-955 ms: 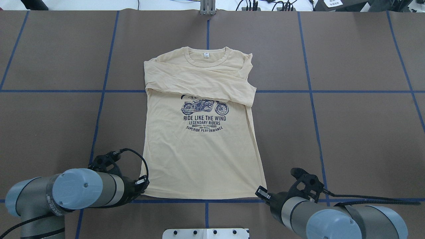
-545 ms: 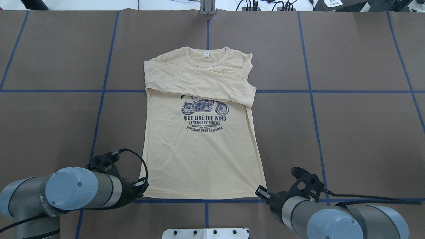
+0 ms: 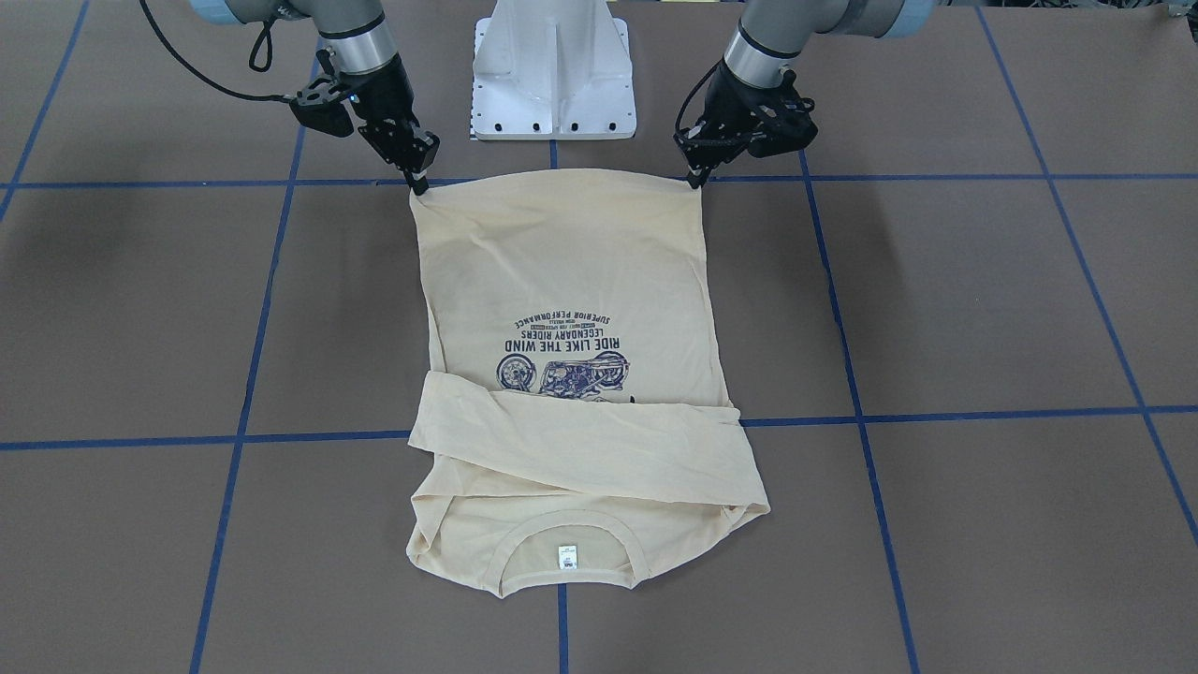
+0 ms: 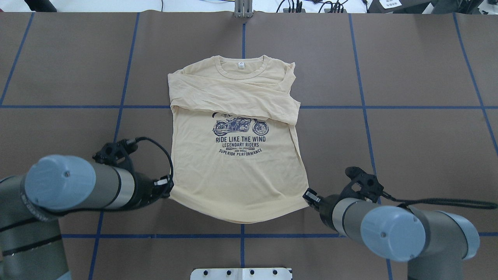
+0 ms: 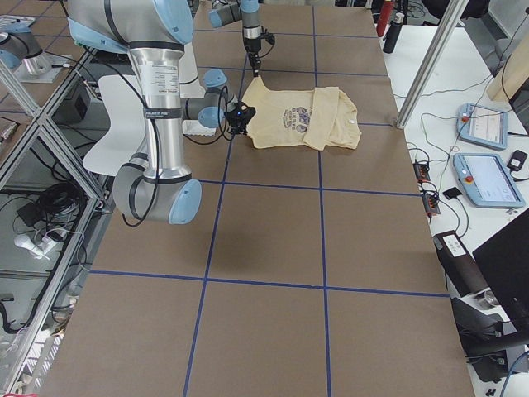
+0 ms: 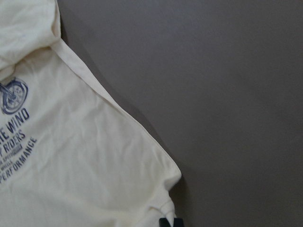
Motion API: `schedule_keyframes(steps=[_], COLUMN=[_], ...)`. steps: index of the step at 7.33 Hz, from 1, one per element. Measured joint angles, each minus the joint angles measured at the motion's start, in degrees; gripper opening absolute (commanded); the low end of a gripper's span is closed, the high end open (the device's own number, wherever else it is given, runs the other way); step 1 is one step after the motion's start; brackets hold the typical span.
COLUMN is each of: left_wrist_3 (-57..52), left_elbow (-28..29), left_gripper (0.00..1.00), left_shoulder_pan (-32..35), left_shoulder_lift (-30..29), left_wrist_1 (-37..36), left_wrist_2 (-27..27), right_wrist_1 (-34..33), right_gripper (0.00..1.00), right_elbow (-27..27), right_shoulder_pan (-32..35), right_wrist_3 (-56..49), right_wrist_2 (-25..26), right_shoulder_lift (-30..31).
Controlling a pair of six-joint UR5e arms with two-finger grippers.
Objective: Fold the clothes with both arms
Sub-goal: 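Lift the hem with both grippers and fold it up onto the collar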
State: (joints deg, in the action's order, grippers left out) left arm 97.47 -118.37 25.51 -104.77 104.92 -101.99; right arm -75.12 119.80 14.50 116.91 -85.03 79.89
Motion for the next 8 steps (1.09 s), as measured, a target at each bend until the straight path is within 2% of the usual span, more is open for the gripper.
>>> schedule_keyframes(steps=[2,3,5,8], left_wrist_3=[-6.6,-8.4,-10.0,-12.0], left_elbow=[12.5,17.1,22.0,26.6], left_gripper=[0.00,0.00,0.00,0.00], left_shoulder_pan=[9.3,12.3,15.9,19.4], left_shoulder_lift=[-9.4,-11.8,-13.5,-15.8], left_wrist_1=[1.5,3.8,7.7,8.9], left_wrist_2=[-1.0,-1.1,-1.2,-1.2], right_wrist_1=[-0.2,-0.2,0.0,-0.1], right_gripper=[0.00,0.00,0.00,0.00], right_elbow=[-10.4,-16.4,-27.4,-36.2], right_shoulder_pan=[12.5,17.7,24.6,28.6], right_wrist_3=[-6.0,-10.1,-16.5,-20.3], right_wrist_2=[-8.7,-11.8,-14.4,-16.4], right_shoulder_lift=[-9.9,-14.6,-22.6,-29.9])
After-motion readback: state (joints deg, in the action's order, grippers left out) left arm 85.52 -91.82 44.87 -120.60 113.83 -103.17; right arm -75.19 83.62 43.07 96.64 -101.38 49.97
